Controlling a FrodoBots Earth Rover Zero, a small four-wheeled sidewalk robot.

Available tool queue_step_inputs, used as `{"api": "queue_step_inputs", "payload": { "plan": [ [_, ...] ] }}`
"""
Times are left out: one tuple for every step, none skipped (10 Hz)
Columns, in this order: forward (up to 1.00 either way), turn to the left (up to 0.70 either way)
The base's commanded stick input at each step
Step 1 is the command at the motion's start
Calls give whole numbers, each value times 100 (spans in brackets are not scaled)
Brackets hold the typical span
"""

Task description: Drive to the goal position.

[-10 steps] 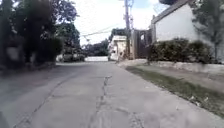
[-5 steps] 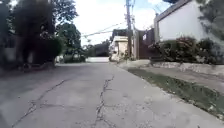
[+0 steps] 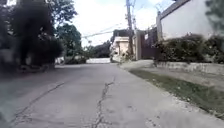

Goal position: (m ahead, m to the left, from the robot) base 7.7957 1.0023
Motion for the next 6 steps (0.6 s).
{"api": "queue_step_inputs", "payload": {
  "plan": [
    [70,0],
    [70,0],
    [70,0],
    [70,0],
    [70,0],
    [70,0]
  ]
}}
